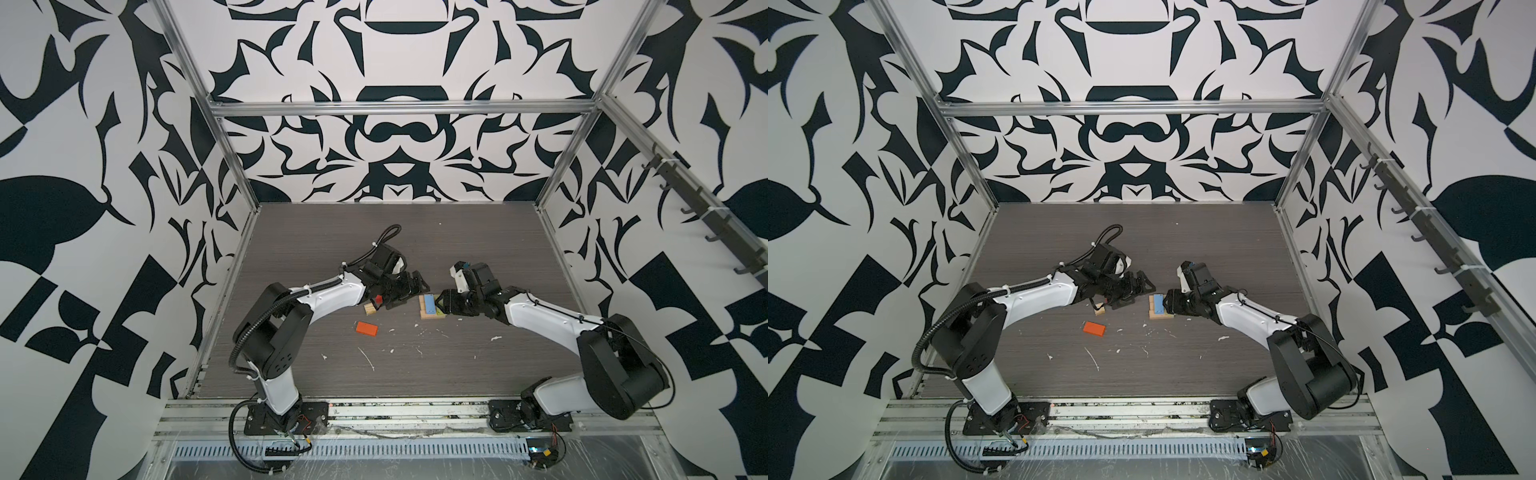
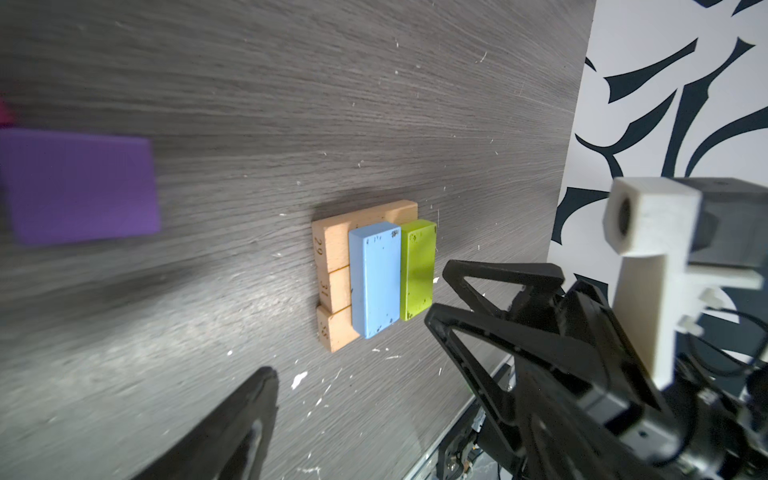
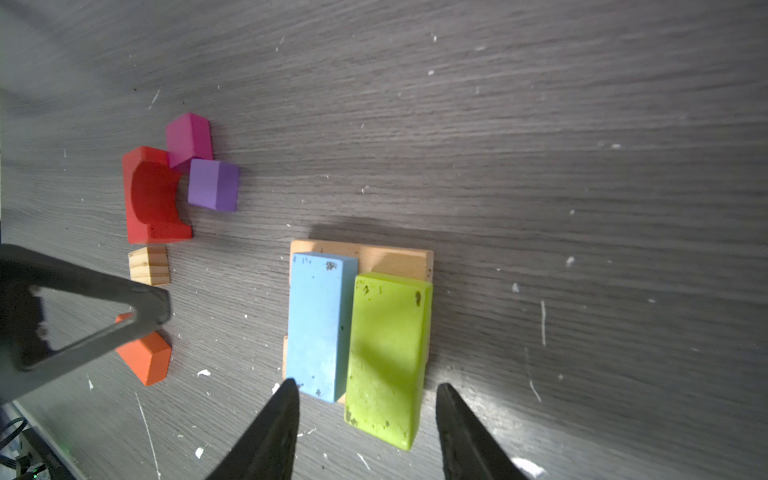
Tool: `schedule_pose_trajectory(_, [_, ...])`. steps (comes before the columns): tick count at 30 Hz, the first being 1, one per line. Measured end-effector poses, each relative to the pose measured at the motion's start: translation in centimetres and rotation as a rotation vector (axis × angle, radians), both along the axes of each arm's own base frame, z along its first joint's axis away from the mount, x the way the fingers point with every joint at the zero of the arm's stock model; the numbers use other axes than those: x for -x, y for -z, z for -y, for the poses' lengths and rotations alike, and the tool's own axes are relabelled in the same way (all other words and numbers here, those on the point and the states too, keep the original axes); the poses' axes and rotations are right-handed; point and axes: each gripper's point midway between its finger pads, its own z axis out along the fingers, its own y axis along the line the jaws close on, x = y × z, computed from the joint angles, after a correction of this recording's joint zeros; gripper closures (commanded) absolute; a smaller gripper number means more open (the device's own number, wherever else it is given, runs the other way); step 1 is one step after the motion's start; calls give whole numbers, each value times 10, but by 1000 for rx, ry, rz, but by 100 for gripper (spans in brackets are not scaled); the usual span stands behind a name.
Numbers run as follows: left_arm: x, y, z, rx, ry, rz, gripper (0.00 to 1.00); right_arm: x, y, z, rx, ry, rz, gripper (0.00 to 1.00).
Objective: Build the wood block tower
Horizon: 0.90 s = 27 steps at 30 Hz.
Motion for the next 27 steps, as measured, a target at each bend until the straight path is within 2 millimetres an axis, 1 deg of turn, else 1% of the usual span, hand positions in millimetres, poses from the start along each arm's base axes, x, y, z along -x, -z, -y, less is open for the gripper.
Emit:
schedule_pose_trajectory(4, [-1, 3, 6, 28, -3, -17, 8, -4, -3, -1, -4, 1, 5, 45])
schedule_pose_trajectory(8, [-3, 5, 11, 57, -12, -28, 8, -6, 3, -2, 2, 1, -6, 46])
schedule_pose_trajectory(12, [-1, 14, 13, 71, -19, -57, 8, -7, 5, -1, 6, 5, -14, 47])
schedule_pose_trajectory(17, [-1, 26, 16, 79, -26, -89, 8, -11, 2, -3, 0, 5, -6, 47])
schedule_pose_trajectory(27, [-1, 31, 19, 109, -33, -98, 8, -11, 7, -5, -3, -2, -21, 47])
